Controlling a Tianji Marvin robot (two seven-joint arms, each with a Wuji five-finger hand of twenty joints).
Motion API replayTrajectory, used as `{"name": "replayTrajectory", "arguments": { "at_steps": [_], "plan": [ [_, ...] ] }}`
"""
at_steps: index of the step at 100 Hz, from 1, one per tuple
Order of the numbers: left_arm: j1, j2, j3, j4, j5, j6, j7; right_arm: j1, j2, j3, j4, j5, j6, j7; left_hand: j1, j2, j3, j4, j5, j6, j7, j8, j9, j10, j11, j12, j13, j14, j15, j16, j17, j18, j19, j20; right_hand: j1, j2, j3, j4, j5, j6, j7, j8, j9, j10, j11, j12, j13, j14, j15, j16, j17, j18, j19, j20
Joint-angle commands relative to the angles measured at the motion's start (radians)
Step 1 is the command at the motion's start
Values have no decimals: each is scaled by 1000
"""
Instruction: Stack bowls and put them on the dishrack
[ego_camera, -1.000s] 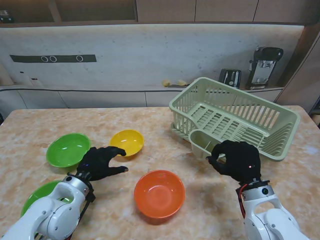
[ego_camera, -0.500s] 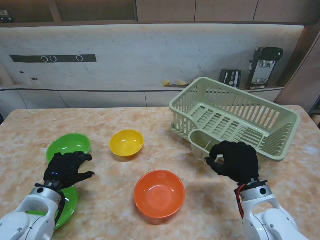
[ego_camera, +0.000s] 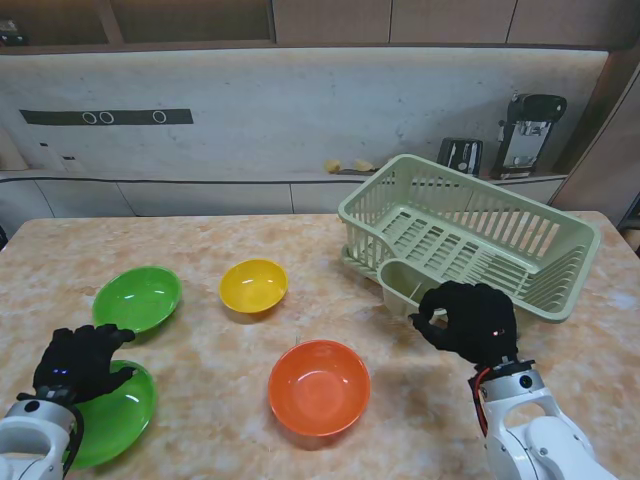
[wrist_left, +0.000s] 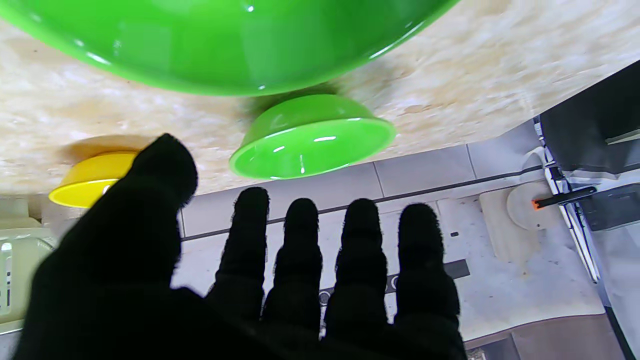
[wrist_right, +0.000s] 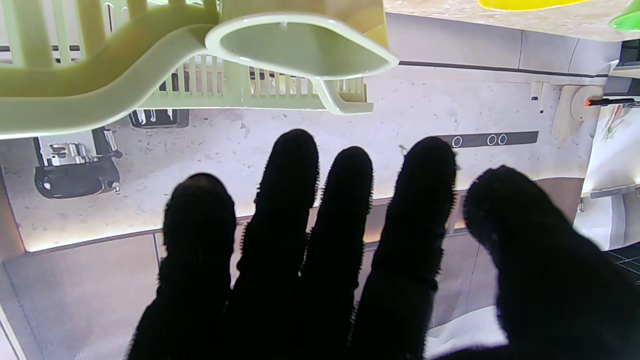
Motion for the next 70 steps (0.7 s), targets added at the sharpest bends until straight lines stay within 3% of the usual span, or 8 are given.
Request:
{"name": "replayTrajectory", "arguments": {
  "at_steps": [1,29,70],
  "plan": [
    [24,-3,-15,7,-8,8,-10,-8,-4,-3,-7,-3,2,13,-22,-34,33,0,-29,31,-25,-18,-58,13,-20,-24,-32,-11,-16,-13,-21,-14,-25,-13,-18,29,-3,18,-3,-15,6,-7,8,2,-3,-13,-15,0,-7,-16,-9,3,3,1],
    [61,-5,-61,18,12,29,-31,-8,-4,-4,-8,-2,2,19,-58,-62,65,-1,-61,60,-59,-32,-99,21,-40,-37,-61,-13,-34,-28,-28,-19,-56,-25,-19,30,-3,18,-4,-14,6,-7,8,2,-3,-13,-15,-1,-7,-16,-9,3,3,1],
    [-15,4,-33,102,17,89,-82,-6,-3,-7,-10,-2,0,27,-123,-60,56,-10,-94,168,-140,-74,-144,108,-66,-81,-83,14,-38,-58,-17,-31,-46,-19,-18,30,-3,18,-4,-14,5,-7,8,-1,-3,-13,-15,0,-8,-16,-9,3,3,1]
  ]
}}
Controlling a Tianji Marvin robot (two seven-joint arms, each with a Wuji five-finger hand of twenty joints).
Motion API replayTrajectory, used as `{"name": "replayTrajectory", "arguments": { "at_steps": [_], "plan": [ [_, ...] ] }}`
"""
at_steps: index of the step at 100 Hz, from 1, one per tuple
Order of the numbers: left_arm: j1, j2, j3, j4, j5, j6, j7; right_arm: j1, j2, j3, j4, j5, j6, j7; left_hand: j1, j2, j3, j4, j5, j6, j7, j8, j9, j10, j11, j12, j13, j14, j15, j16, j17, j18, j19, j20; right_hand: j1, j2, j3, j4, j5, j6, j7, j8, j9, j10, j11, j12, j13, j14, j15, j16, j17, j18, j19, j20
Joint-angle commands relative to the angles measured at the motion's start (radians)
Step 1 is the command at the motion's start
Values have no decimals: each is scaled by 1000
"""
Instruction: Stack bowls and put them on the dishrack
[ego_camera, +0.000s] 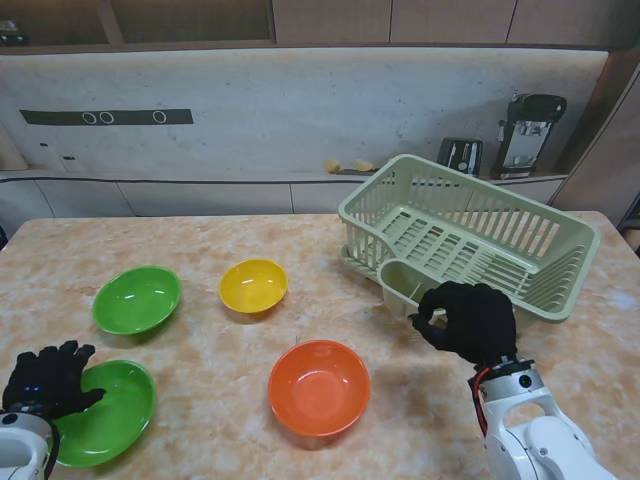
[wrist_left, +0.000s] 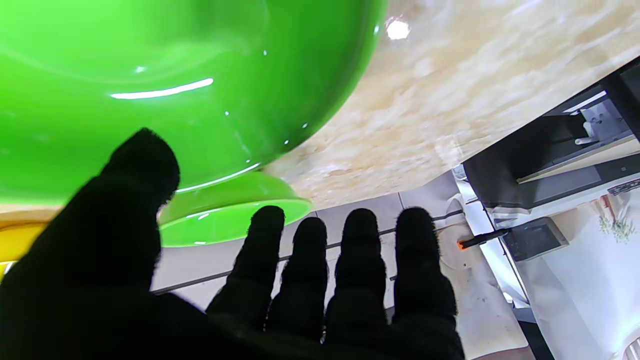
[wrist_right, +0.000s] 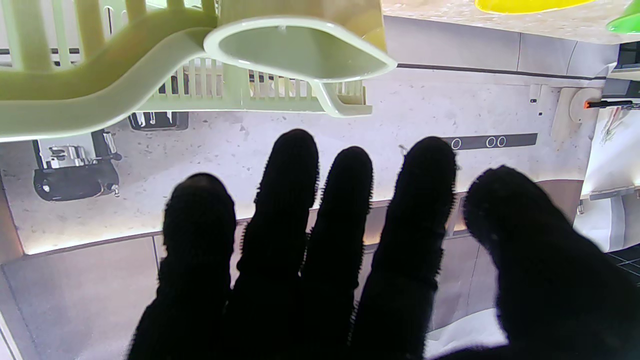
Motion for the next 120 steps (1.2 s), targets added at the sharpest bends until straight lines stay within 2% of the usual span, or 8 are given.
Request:
{"name": "replayTrajectory", "arguments": {
  "at_steps": [1,44,66,81,90,99,111,120],
  "plan": [
    [-18,3,6,13,0,9,-27,-6,-3,-6,-7,-2,0,16,-30,-14,8,-10,-29,39,-27,-22,-30,33,-13,-21,-32,26,-5,-15,-5,-5,-1,-2,-18,29,-3,18,-4,-15,5,-7,8,-1,-3,-13,-15,0,-8,-16,-9,3,3,1],
    [-146,18,60,121,-47,46,-114,-2,-3,-9,-8,-2,1,22,-17,-11,6,-9,24,5,26,16,43,20,34,-3,10,42,30,-12,9,23,53,24,-18,30,-3,18,-4,-14,6,-7,7,2,-3,-13,-14,0,-8,-17,-9,3,3,1],
    [-179,23,89,157,-47,77,-138,-1,-3,-9,-7,-2,1,22,56,20,-3,-6,53,-59,231,201,125,7,63,20,66,46,52,2,25,32,91,39,-18,29,-3,18,-4,-15,6,-7,8,1,-3,-13,-15,0,-8,-17,-9,3,3,1],
    [-198,25,108,191,-43,87,-121,-1,-3,-9,-7,-2,1,23,139,53,8,-4,43,-116,443,349,231,-35,133,67,170,31,106,36,68,46,151,62,-18,30,-3,18,-4,-16,5,-7,8,3,-2,-13,-14,-1,-8,-16,-9,3,3,1],
    [-208,25,121,210,-37,97,-106,-1,-3,-9,-7,-2,1,23,229,16,-15,-53,34,-156,532,435,300,-69,199,112,250,18,159,75,108,55,207,82,-18,30,-3,18,-3,-15,6,-7,8,0,-2,-13,-15,0,-8,-16,-9,3,3,1],
    [-219,25,133,228,-39,108,-89,-1,-3,-9,-7,-2,1,23,340,7,-62,-64,10,-192,611,447,353,-103,273,228,322,7,237,144,172,43,298,107,-19,30,-3,18,-3,-16,5,-7,6,3,-3,-13,-15,0,-8,-17,-9,3,3,1],
    [-232,24,149,243,-47,132,-68,-1,-3,-9,-7,-2,1,23,454,40,-70,-58,-15,-224,691,464,467,-133,167,528,402,15,361,244,285,26,423,120,-18,29,-3,18,-4,-16,5,-7,8,-1,-2,-13,-15,-1,-8,-17,-9,3,3,1],
    [-241,21,156,255,-61,138,-37,-1,-3,-9,-7,-2,1,23,492,55,-25,-60,-20,-240,726,482,496,-147,169,645,472,-11,447,299,384,-3,496,119,-18,30,-3,18,-4,-15,6,-7,7,3,-2,-13,-15,-1,-9,-17,-9,3,3,1]
  ]
}}
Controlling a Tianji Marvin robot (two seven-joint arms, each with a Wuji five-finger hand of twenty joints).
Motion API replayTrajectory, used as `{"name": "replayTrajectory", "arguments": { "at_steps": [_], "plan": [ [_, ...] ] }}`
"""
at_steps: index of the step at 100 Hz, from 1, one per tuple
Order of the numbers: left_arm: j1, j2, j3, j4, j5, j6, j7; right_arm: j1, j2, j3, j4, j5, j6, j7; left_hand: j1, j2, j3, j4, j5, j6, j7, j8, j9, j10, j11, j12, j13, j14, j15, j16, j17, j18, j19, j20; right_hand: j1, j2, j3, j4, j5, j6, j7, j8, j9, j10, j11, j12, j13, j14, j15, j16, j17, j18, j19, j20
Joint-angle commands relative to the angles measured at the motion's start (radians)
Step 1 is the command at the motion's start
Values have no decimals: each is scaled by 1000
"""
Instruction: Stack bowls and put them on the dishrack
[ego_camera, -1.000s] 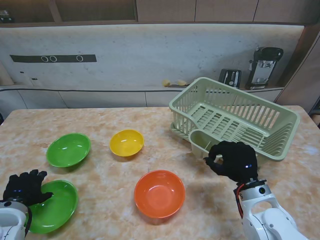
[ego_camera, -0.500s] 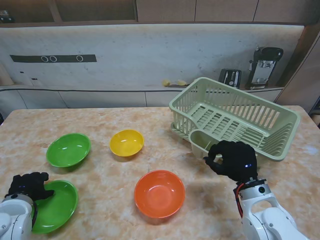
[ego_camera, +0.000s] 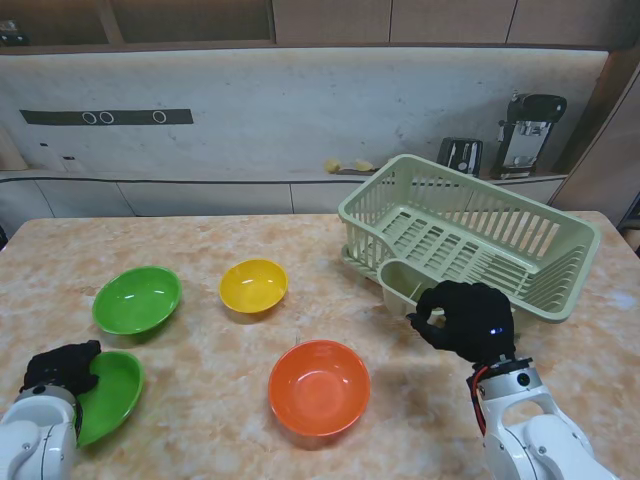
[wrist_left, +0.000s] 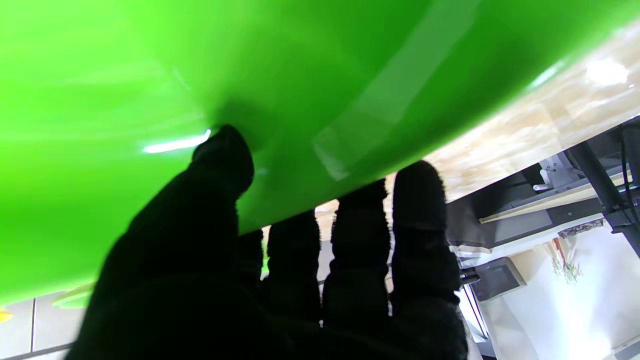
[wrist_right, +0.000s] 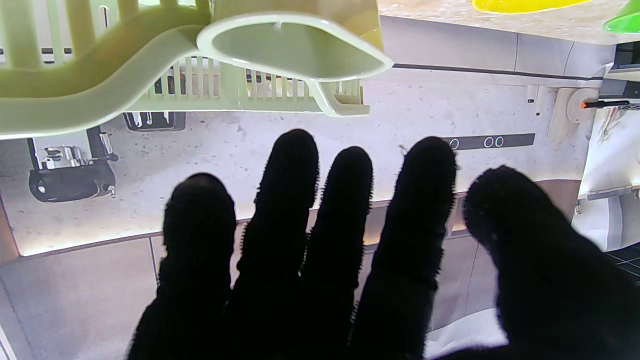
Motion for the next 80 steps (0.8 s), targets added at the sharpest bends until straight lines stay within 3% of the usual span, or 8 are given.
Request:
{"name": "replayTrajectory", "arguments": {
  "at_steps": [1,11,25,31,35,47,63,80],
  "plan": [
    [0,-7,6,17,-12,1,4,-7,-4,-3,-5,-2,0,14,115,30,66,-1,-30,-38,68,38,57,-34,19,85,66,-32,79,50,69,-22,69,14,-18,30,-3,18,-4,-14,6,-7,8,1,-2,-13,-15,-1,-8,-17,-9,3,3,1],
    [-8,-8,8,25,-28,-1,19,-7,-4,-3,-5,-2,0,14,142,56,103,1,-51,-39,82,58,19,-42,67,176,117,-82,156,122,144,-63,133,-8,-18,29,-3,18,-3,-16,6,-7,8,3,-2,-13,-14,0,-8,-17,-9,3,3,1],
    [-9,-12,7,18,-60,0,27,-7,-4,-3,-5,-2,0,14,175,86,136,0,-66,-41,102,116,-24,-53,124,281,154,-124,237,246,213,-83,223,-33,-18,30,-3,18,-3,-16,6,-7,8,0,-3,-13,-15,0,-8,-17,-9,3,3,1],
    [-9,-15,7,15,-79,0,42,-7,-4,-3,-5,-2,0,14,201,95,124,-1,-59,-49,122,152,-27,-61,162,327,180,-158,296,322,246,-101,289,-35,-19,30,-4,18,-3,-16,6,-7,8,1,-3,-13,-15,0,-8,-17,-9,3,3,1],
    [-8,-17,6,12,-92,0,50,-7,-4,-3,-5,-2,0,14,215,101,115,0,-53,-56,133,171,-28,-41,186,355,200,-182,333,363,269,-117,333,-34,-18,30,-3,18,-3,-15,6,-7,8,1,-2,-13,-15,0,-8,-17,-9,3,3,1],
    [1,-22,-1,3,-116,-16,82,-7,-4,-3,-5,-2,0,14,238,121,110,11,-13,-76,168,219,-13,-57,271,392,255,-248,444,464,341,-175,452,-17,-19,30,-4,18,-3,-15,6,-7,9,3,-2,-13,-14,-1,-8,-16,-9,3,3,1],
    [24,-31,-23,-21,-150,-57,132,-7,-4,-3,-5,-2,0,14,210,149,175,36,68,-94,207,254,21,-60,394,369,311,-284,550,530,408,-202,544,19,-18,30,-3,18,-3,-15,5,-7,8,3,-2,-13,-14,0,-8,-17,-9,3,3,1],
    [60,-39,-56,-63,-189,-101,148,-7,-4,-3,-5,-2,0,14,177,157,239,54,142,-99,227,268,72,-50,440,358,367,-315,626,543,479,-232,609,33,-19,30,-4,18,-3,-14,5,-7,7,2,-2,-13,-15,-1,-8,-16,-9,3,3,1]
  ]
}}
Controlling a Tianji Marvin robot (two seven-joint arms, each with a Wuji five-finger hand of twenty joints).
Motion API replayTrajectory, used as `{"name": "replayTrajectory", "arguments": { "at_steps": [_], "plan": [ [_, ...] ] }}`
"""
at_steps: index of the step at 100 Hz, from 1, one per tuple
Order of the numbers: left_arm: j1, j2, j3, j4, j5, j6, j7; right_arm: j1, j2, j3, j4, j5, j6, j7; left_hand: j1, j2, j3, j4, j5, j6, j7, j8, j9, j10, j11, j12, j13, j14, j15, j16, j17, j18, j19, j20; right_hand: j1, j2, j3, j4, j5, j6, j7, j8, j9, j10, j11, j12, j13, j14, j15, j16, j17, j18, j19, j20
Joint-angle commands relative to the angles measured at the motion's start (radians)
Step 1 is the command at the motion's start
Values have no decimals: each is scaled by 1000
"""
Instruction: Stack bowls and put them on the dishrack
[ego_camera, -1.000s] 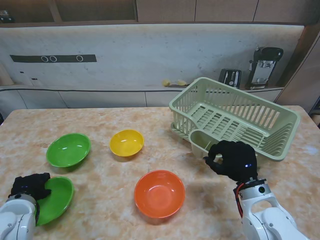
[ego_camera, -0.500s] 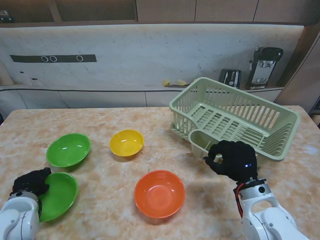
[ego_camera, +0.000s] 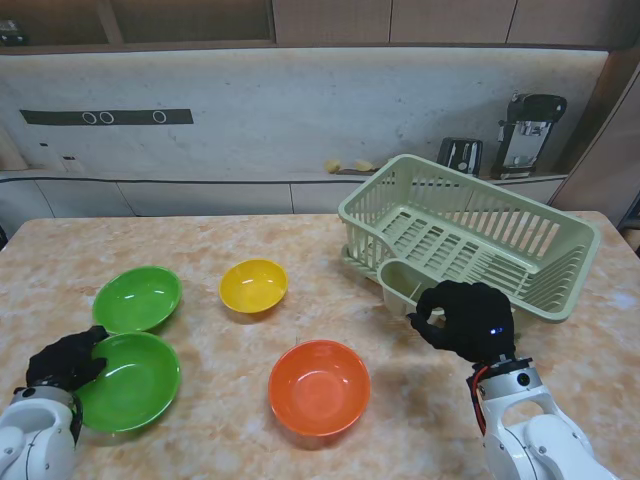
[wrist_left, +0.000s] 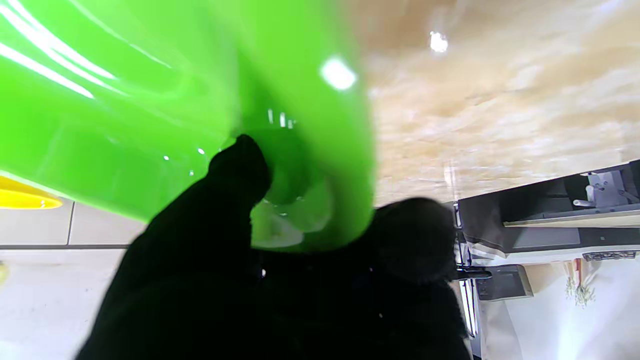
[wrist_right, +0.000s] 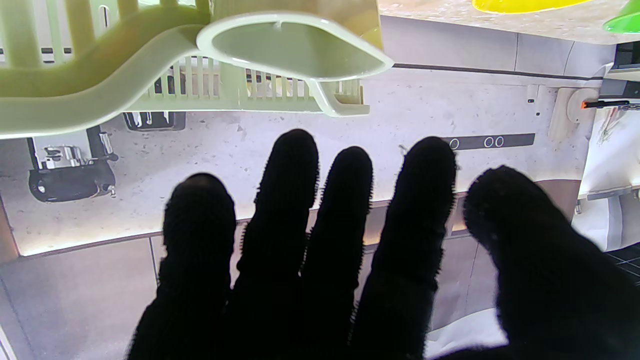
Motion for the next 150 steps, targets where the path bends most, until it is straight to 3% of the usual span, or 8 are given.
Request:
{"name": "replayTrajectory", "arguments": {
  "at_steps": [1,13,15,32,57,77,114,150],
  "plan": [
    [24,-5,-6,-22,-5,-8,-8,-7,-4,-3,-5,-2,0,14,138,114,191,123,121,-95,159,51,52,-8,37,-10,124,-131,195,52,52,-60,100,15,-19,30,-4,18,-3,-15,6,-7,7,2,-2,-13,-15,-1,-8,-16,-9,3,3,2],
    [51,-14,-23,-61,-52,-28,5,-7,-4,-3,-5,-2,0,14,119,107,238,131,159,-92,164,56,82,13,54,-19,139,-137,241,48,95,-68,131,9,-18,29,-3,18,-5,-16,5,-7,8,5,-2,-13,-14,-1,-8,-17,-10,3,3,2],
    [55,-15,-26,-68,-59,-30,7,-7,-4,-3,-5,-2,0,14,109,113,251,138,164,-90,162,57,86,-9,58,-31,138,-138,255,32,97,-70,137,3,-18,29,-3,18,-5,-16,5,-7,9,0,-2,-13,-15,-1,-8,-17,-10,3,2,2],
    [95,-26,-46,-136,-104,-63,24,-7,-4,-3,-5,-2,0,14,104,121,262,144,185,-92,160,56,100,-7,61,-44,142,-142,282,13,101,-79,161,7,-19,29,-4,18,-4,-16,5,-7,7,2,-3,-13,-14,-1,-8,-17,-10,3,2,2],
    [136,-36,-60,-222,-104,-141,81,-9,-3,-4,-6,-2,-4,17,93,128,275,155,211,-114,157,61,116,-9,65,-59,143,-159,314,-17,104,-109,185,15,-18,30,-2,18,-3,-17,5,-7,8,2,-2,-13,-15,0,-9,-17,-10,3,2,2],
    [145,-39,-52,-286,-131,-161,74,-7,-4,-3,-4,-1,-3,15,92,141,271,163,211,-114,155,64,115,-11,67,-67,142,-172,320,-34,105,-124,187,17,-18,30,-3,18,-3,-15,6,-7,9,-1,-2,-13,-14,0,-7,-16,-10,3,2,2],
    [20,-47,93,-298,-264,-157,88,-6,-4,-1,0,-1,-3,8,97,149,257,169,203,-105,147,65,108,-10,75,-72,141,-182,318,-44,105,-139,184,18,-19,30,-3,18,-3,-16,6,-7,8,0,-2,-13,-14,0,-8,-16,-10,3,2,2],
    [-121,-35,275,-258,-384,-123,-13,-10,-5,4,1,-1,-3,3,103,161,244,171,189,-98,149,69,94,-11,86,-76,140,-190,315,-48,106,-155,181,14,-19,31,-3,18,-3,-15,6,-7,7,3,-2,-13,-14,0,-8,-17,-10,5,2,2]
  ]
}}
